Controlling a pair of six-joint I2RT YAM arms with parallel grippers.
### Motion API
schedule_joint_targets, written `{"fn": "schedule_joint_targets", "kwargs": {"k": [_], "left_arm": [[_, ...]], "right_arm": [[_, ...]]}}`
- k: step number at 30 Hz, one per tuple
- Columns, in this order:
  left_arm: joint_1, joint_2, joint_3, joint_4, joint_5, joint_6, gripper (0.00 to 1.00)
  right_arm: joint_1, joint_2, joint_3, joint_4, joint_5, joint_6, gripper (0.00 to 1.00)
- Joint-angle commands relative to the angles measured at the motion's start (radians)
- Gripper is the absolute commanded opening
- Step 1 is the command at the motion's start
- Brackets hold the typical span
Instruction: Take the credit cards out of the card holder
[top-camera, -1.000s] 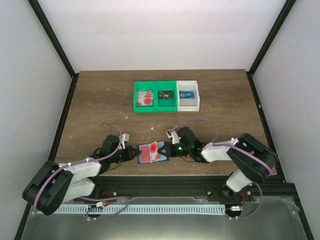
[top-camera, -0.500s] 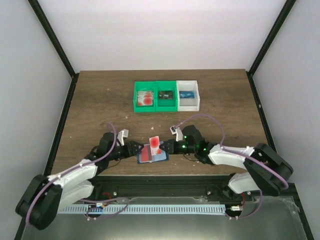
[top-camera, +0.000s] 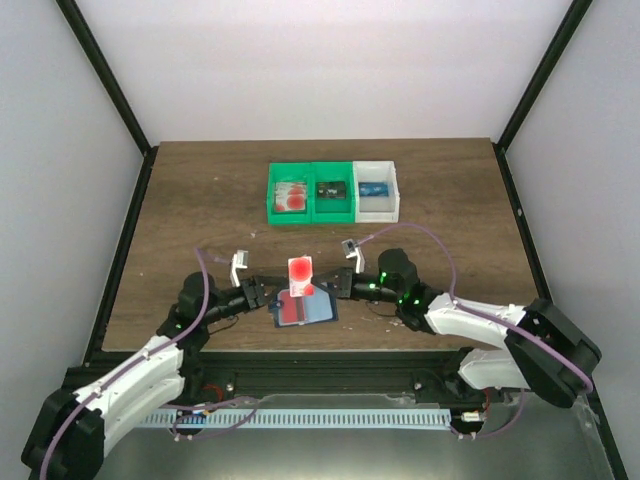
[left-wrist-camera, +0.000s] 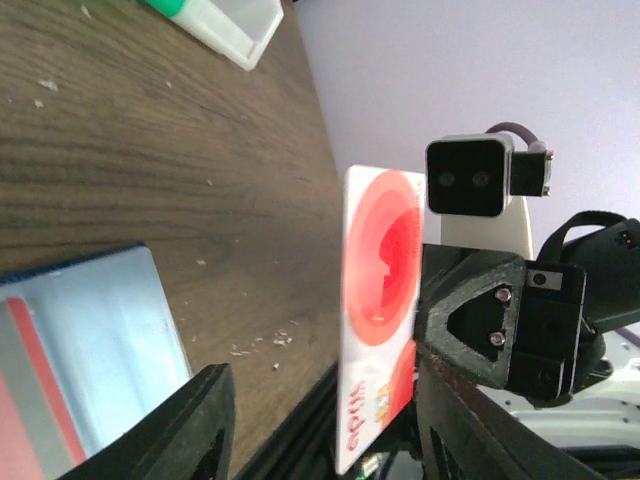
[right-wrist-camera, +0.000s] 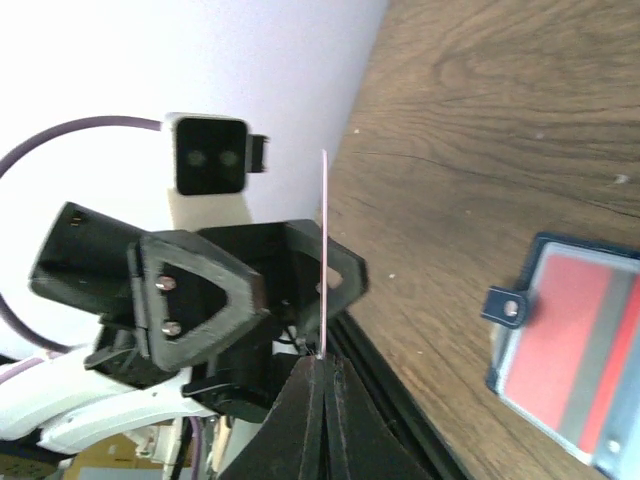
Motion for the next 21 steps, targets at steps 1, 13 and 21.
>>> {"fn": "schedule_joint_targets", "kwargs": {"k": [1, 13, 21], "left_arm": [[-0.004, 0.011, -0.040, 0.170, 0.063, -0.093, 0.50], [-0.006, 0.045, -0.065, 0.316, 0.107, -0.150, 0.35], [-0.007, 0.012, -0.073, 0.291, 0.108, -0.125, 0.00]], "right_arm": [[0.014, 0.013, 0.003, 0.120, -0.045, 0.061, 0.01], [0.047, 0.052, 0.022, 0.141, -0.051, 0.067, 0.00], [0.049, 0.027, 0.052, 0.044, -0.092, -0.048, 0.12]]}}
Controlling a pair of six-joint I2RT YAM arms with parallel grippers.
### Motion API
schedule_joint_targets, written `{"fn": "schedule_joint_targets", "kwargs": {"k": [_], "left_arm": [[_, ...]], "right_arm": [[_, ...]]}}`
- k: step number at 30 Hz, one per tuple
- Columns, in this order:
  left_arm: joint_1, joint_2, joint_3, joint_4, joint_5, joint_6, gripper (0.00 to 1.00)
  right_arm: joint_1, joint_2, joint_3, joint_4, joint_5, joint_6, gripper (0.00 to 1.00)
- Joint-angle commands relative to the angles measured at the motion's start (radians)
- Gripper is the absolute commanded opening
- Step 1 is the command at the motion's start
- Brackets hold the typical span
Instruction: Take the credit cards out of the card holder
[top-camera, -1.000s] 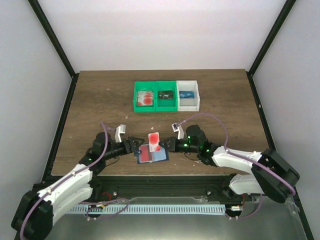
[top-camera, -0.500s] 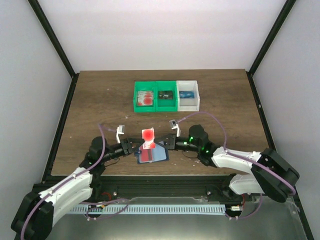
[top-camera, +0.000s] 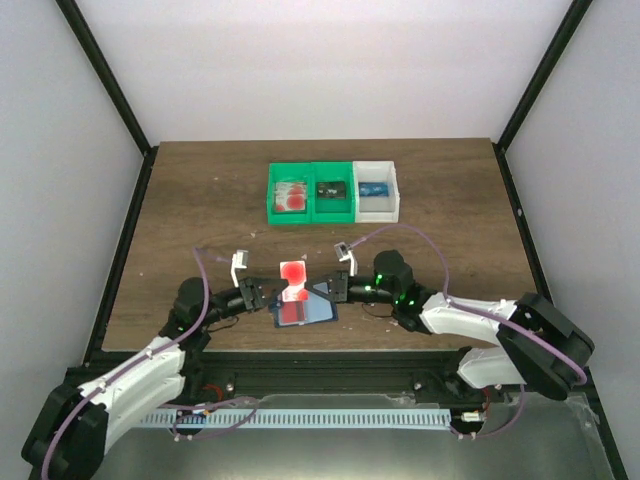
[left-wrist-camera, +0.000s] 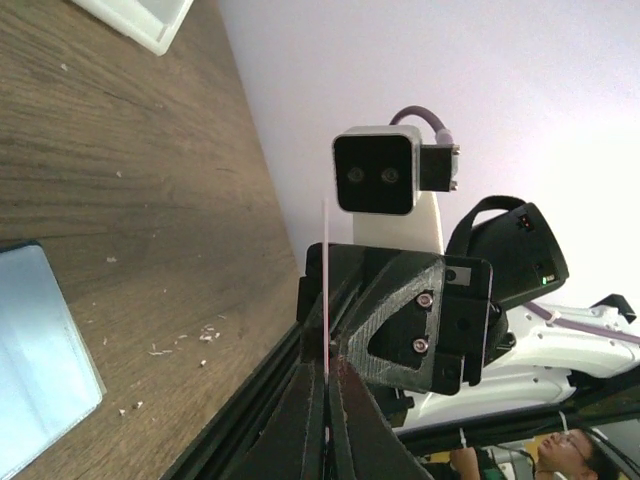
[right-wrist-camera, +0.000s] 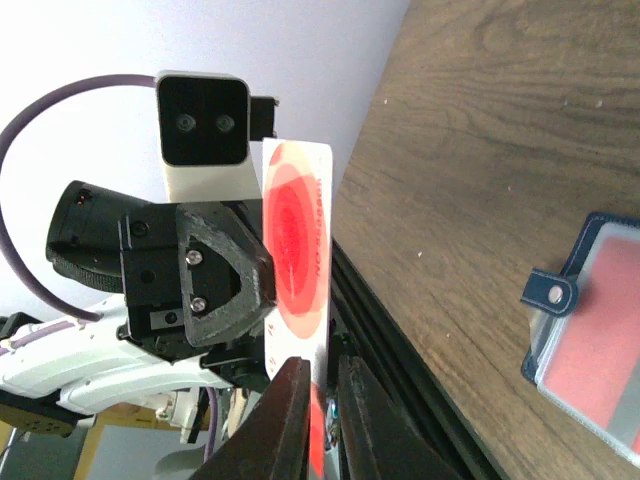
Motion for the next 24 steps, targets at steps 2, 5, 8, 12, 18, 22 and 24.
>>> {"fn": "schedule_joint_targets", "kwargs": {"k": [2, 5, 8, 12, 18, 22, 24], "left_arm": [[-0.002, -0.044, -0.005, -0.007, 0.030, 0.050, 0.00], [-0.003, -0.062, 0.015, -0.045, 0.070, 0.094, 0.00], [-0.002, -0.053, 0.041, -0.100, 0.151, 0.142, 0.00], [-0.002, -0.039, 0.073, -0.157, 0.244, 0.195, 0.00], [-0.001, -0.060, 0.115, -0.260, 0.321, 0.277, 0.00], [-0.003, -0.079, 0.129, -0.295, 0.352, 0.306, 0.00], [-0.004, -0.090, 0.127, -0.292, 0.354, 0.302, 0.00]], "right_arm": [[0.008, -0.059, 0.077, -0.182, -0.037, -0.181, 0.20], [-0.001, -0.131, 0.136, -0.375, -0.035, -0.326, 0.27], [-0.027, -0.196, 0.205, -0.571, -0.036, -0.462, 0.33], [-0.076, -0.250, 0.315, -0.815, -0.036, -0.628, 0.37], [-0.090, -0.204, 0.473, -1.056, -0.134, -0.825, 0.37], [-0.091, -0.182, 0.492, -1.085, -0.226, -0.862, 0.37], [-0.091, -0.168, 0.490, -1.088, -0.263, -0.873, 0.37]]}}
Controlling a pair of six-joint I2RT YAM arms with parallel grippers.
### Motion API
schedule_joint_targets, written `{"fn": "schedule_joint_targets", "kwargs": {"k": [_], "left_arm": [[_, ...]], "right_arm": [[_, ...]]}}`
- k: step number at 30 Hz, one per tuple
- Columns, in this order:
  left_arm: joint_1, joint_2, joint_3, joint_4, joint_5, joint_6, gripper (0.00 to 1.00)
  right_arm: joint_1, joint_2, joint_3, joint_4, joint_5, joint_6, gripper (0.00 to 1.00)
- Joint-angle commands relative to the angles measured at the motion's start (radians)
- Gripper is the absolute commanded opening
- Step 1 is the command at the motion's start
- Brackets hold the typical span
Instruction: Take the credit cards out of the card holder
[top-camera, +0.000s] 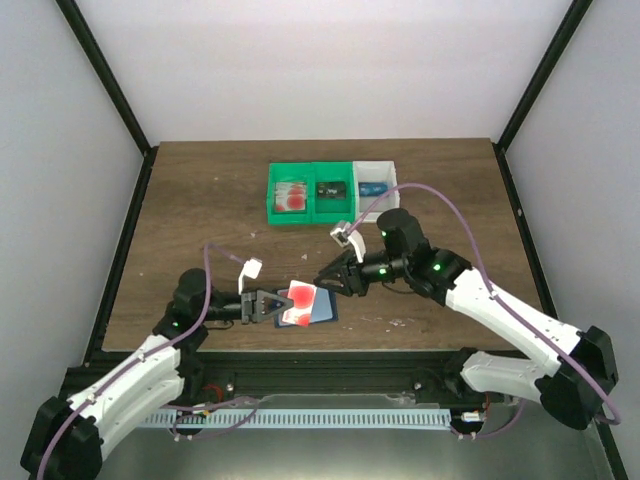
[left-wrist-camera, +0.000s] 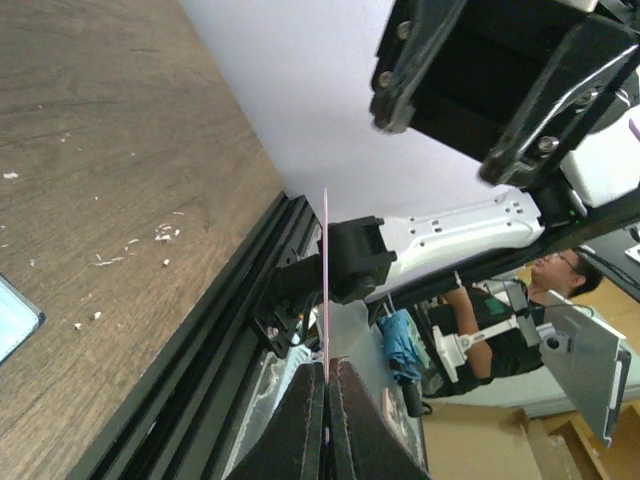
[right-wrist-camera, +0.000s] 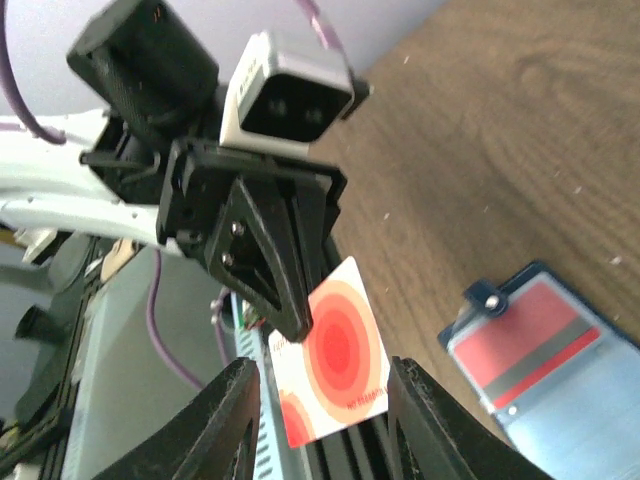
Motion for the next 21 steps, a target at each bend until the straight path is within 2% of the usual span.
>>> {"fn": "schedule_joint_targets", "kwargs": {"k": [1, 9, 14, 21], "left_arm": [[-0.003, -0.030, 0.020, -0.023, 0.054, 0.042, 0.00], [-0.003, -0.041, 0.009, 0.000, 0.068, 0.027, 0.00], [-0.003, -0.041, 0.002, 0.013, 0.072, 0.021, 0.00], [-0.003, -0.046, -0.003, 0.021, 0.075, 0.014, 0.00]], "right_arm": [[-0.004, 0.031, 0.026, -0.098, -0.134, -0.089, 0.37], [-0.003, 0.075, -0.009, -0.022, -0.214, -0.057, 0.38], [-0.002, 0.121, 0.000, -0.016, -0.224, -0.051, 0.35], [-0.003, 0.151, 0.044, -0.043, -0.166, -0.064, 0.38]]}}
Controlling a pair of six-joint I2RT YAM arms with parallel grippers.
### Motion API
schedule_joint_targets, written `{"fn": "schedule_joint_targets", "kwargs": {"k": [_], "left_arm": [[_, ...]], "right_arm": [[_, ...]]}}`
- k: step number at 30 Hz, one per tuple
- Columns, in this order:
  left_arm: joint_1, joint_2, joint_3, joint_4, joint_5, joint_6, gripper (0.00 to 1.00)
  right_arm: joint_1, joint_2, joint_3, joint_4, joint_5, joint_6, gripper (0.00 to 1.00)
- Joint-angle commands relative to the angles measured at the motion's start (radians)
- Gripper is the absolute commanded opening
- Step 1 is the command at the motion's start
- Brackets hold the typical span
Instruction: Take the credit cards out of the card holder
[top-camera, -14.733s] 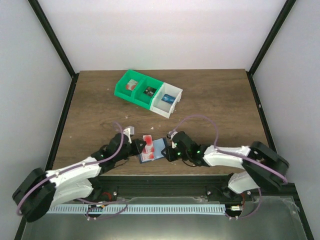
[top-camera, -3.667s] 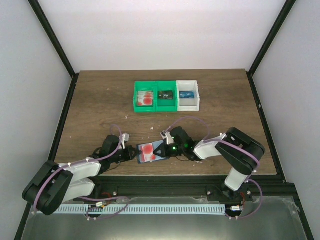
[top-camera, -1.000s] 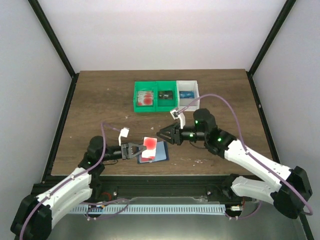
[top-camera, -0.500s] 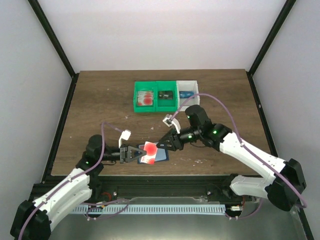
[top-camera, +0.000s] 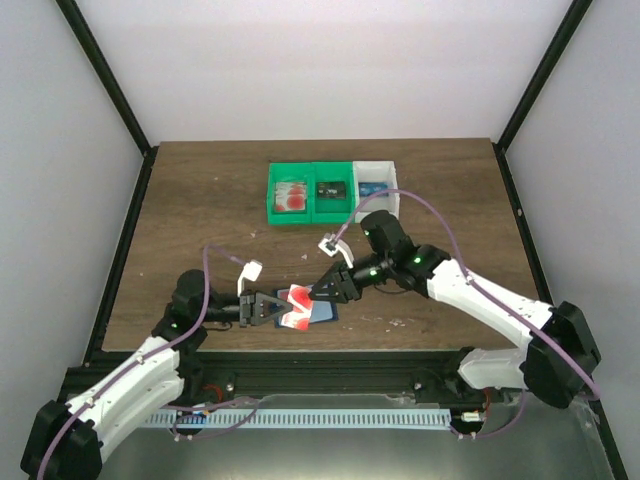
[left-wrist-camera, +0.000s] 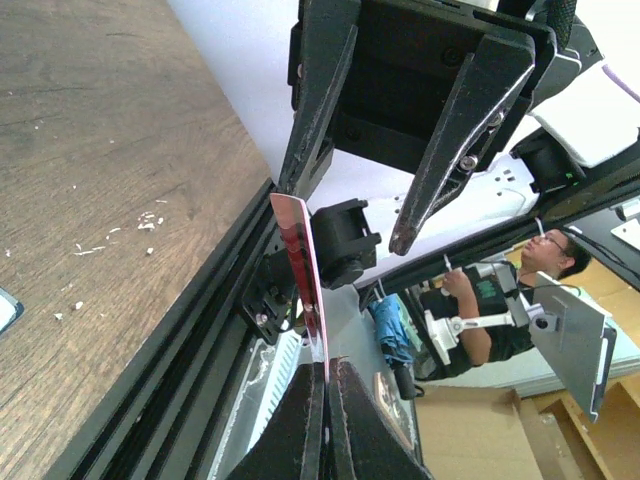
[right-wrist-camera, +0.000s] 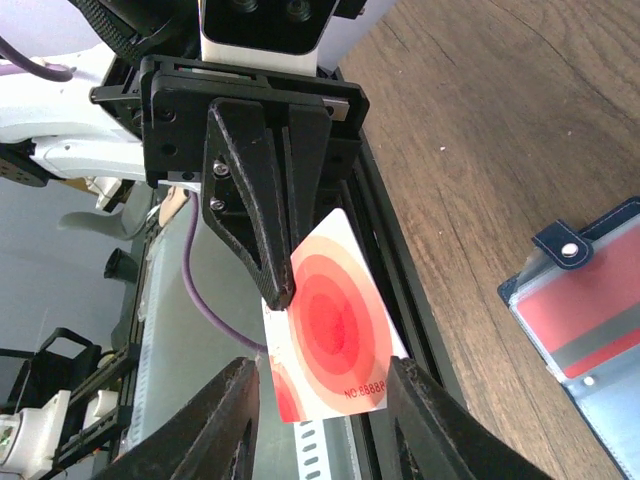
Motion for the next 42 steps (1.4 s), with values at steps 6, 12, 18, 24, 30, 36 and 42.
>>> {"fn": "schedule_joint_targets", "kwargs": {"k": [6, 12, 18, 24, 30, 36, 42], "left_arm": [[-0.003, -0.013, -0.005, 0.034, 0.021, 0.003, 0.00], [-0.003, -0.014, -0.005, 0.037, 0.023, 0.003, 0.00], [-0.002, -0.016, -0.005, 0.039, 0.022, 0.003, 0.00], [-0.002, -0.016, -0.004, 0.034, 0.020, 0.006, 0.00], [-0.003, -0.021, -0.004, 0.039, 0.019, 0.006, 0.00], [-0.003, -0.022, -0.003, 0.035, 0.018, 0.005, 0.00], [-0.003, -0.039, 0.026, -0.065, -0.071, 0.036, 0.25]], "right_arm": [[-0.003, -0.015, 0.076, -0.013, 0.056, -0.002, 0.40], [-0.002, 0.028, 0.068, -0.025, 0.022, -0.016, 0.40], [-0.002, 0.038, 0.056, 0.016, -0.045, -0.007, 0.28], [-0.002, 0.039, 0.048, 0.037, -0.079, -0.008, 0.03], [-0.002, 0.062, 0.039, 0.025, -0.115, -0.029, 0.12], [-0.002, 0.044, 0.033, 0.045, -0.107, -0.021, 0.00], [-0.002, 0.020, 0.032, 0.083, -0.065, 0.020, 0.01]]}}
